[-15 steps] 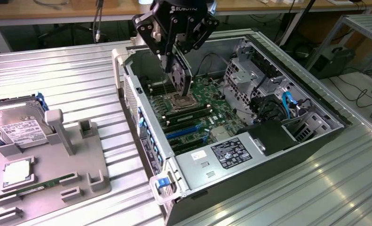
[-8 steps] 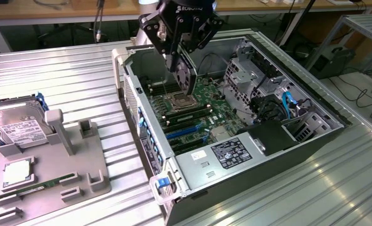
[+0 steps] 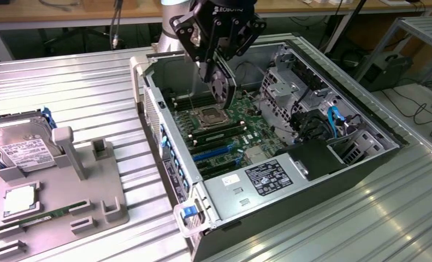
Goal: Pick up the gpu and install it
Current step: 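Pick up the gpu and move the gpu toward the slot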
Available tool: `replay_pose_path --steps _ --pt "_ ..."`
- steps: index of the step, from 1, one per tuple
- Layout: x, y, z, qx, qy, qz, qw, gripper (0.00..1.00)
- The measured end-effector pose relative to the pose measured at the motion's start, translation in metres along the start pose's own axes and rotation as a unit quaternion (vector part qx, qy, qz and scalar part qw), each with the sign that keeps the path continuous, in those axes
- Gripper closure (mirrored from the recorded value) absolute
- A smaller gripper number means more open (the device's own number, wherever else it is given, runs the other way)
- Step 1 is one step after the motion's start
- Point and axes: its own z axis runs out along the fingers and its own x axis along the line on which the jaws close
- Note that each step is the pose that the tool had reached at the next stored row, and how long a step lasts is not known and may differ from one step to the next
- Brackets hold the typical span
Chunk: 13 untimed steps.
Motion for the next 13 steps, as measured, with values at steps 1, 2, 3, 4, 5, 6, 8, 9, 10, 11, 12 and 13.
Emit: replay_pose_path --steps 1,2,3,4,5,6,8,9,10,11,12,13 --pt "-0.001 0.0 0.0 0.0 0.0 0.0 1.0 0.72" --pt "-0.003 0.0 0.0 0.0001 0.0 0.0 1.0 0.72" --pt "-0.004 0.0 0.0 0.0 0.0 0.0 1.0 0.72" --pt "-0.006 0.0001 0.0 0.0001 0.0 0.0 1.0 0.72" --pt "-0.007 0.0001 0.0 0.0001 0.0 0.0 1.0 0.72" --pt "-0.009 0.0001 0.0 0.0001 0.0 0.0 1.0 0.72" --pt "-0.012 0.0001 0.0 0.0001 0.0 0.0 1.0 0.72" --pt "-0.014 0.0001 0.0 0.0001 0.0 0.0 1.0 0.72" --pt "-0.016 0.0001 0.0 0.0001 0.0 0.0 1.0 0.72" --pt "-0.017 0.0002 0.0001 0.0001 0.0 0.0 1.0 0.72" --pt "-0.019 0.0002 0.0001 0.0001 0.0 0.0 1.0 0.72" --pt "-0.021 0.0002 0.0001 0.0001 0.0 0.0 1.0 0.72"
